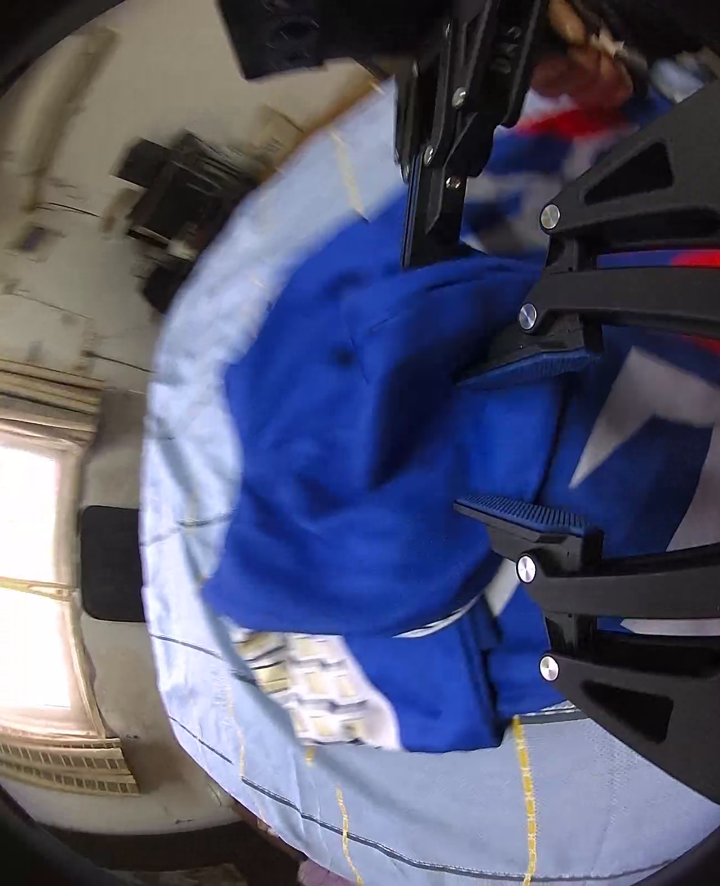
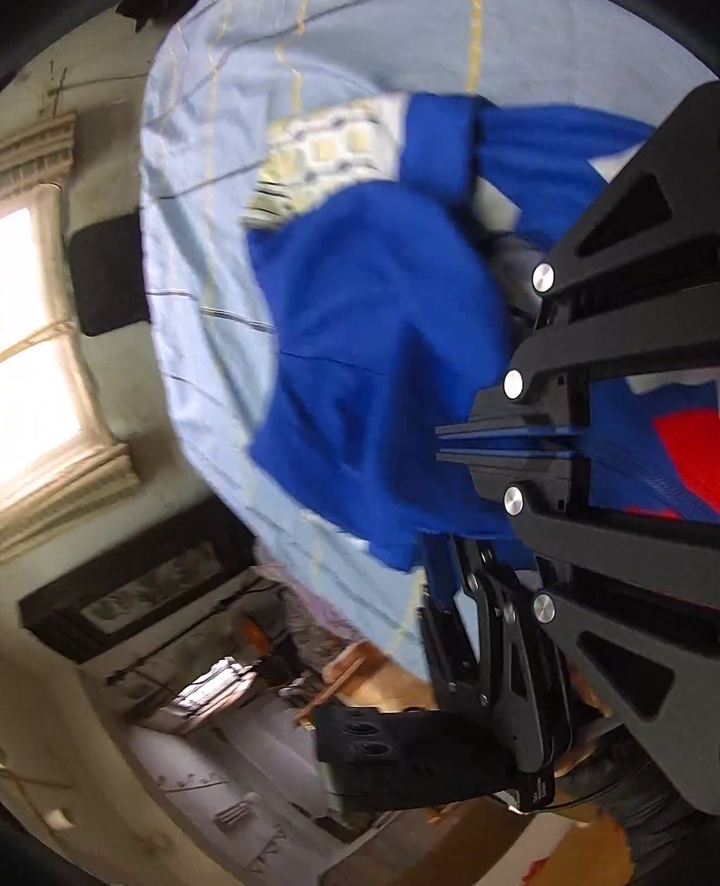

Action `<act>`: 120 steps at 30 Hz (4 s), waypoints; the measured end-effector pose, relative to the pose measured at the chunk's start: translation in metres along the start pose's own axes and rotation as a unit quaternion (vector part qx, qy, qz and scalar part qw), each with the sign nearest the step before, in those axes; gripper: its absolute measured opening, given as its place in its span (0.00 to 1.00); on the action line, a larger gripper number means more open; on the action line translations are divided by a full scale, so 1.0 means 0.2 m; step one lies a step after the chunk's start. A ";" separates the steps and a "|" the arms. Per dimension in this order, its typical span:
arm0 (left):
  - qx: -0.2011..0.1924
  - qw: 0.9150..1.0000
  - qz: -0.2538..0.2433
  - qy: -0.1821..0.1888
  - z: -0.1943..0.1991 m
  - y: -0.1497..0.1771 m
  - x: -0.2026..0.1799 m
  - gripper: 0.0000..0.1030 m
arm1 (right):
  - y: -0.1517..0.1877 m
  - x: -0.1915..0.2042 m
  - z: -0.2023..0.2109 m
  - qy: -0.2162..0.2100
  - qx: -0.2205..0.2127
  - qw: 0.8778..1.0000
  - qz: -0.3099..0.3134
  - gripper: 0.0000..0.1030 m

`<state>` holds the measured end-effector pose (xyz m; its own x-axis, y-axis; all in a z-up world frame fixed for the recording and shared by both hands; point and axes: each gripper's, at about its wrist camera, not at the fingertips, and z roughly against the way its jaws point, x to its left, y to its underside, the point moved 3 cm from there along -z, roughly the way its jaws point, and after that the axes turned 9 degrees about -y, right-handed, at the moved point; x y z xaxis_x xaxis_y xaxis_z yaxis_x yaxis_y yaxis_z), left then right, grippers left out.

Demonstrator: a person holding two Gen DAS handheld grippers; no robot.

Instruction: Fold large clothes

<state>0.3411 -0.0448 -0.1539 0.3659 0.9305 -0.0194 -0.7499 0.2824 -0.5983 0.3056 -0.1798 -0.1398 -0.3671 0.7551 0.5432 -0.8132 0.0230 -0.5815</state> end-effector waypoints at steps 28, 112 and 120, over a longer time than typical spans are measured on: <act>-0.071 0.994 0.086 -0.008 0.51 0.30 0.05 0.56 | 0.24 0.11 0.67 0.062 -0.207 0.976 0.015 0.71; 0.028 0.988 0.115 0.098 0.56 0.78 0.10 0.14 | 0.90 -0.16 0.63 -0.042 -0.007 0.991 -0.128 0.19; -0.016 0.987 0.118 0.107 0.68 0.68 0.12 0.12 | 0.83 -0.10 0.69 -0.069 -0.037 0.990 -0.120 0.12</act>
<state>0.1729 0.0471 -0.1268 0.2936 0.8983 -0.3270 -0.8119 0.0538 -0.5813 0.1155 -0.2819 -0.1643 -0.2308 0.6250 0.7457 -0.8505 0.2427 -0.4667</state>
